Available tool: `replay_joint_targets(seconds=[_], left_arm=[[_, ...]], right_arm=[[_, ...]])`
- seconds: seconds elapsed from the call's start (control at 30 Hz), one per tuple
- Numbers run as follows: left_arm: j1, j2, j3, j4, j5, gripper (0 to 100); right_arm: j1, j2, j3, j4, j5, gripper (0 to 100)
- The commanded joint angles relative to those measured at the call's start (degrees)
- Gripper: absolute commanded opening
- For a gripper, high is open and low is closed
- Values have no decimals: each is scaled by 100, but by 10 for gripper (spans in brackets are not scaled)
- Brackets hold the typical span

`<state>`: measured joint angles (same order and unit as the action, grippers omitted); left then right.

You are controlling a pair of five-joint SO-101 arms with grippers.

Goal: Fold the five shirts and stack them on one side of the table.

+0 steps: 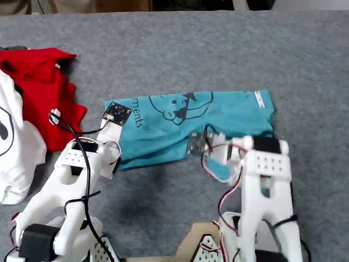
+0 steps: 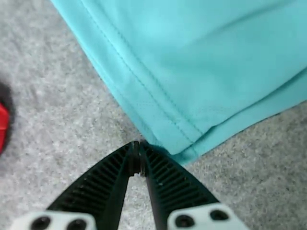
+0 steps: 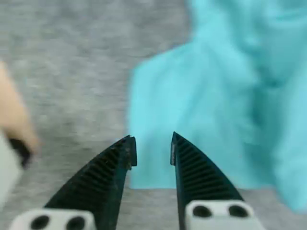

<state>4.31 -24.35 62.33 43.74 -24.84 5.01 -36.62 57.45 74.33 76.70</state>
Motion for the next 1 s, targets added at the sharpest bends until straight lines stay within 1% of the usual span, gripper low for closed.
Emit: replay_joint_targets(seconds=[0.0,0.27,0.43,0.53,0.67,0.8,0.97], left_arm=[[-18,-101,-26,-53,-9,19],[-18,-101,-26,-44,-9,19],[-18,-101,-26,-44,-9,19],[-18,-101,-26,-35,-9,19],[-18,-101,-26,-35,-9,19],[-18,-101,-26,-35,-9,19],[0,-101,-26,-35,-9,19]], right_arm=[[-31,-215,321,255,44,128],[-22,-207,409,246,53,128],[-22,-180,708,-246,114,153],[-13,101,787,-299,255,152],[453,743,620,-756,325,151],[919,1464,251,-923,659,150],[1015,2158,-127,-932,721,149]])
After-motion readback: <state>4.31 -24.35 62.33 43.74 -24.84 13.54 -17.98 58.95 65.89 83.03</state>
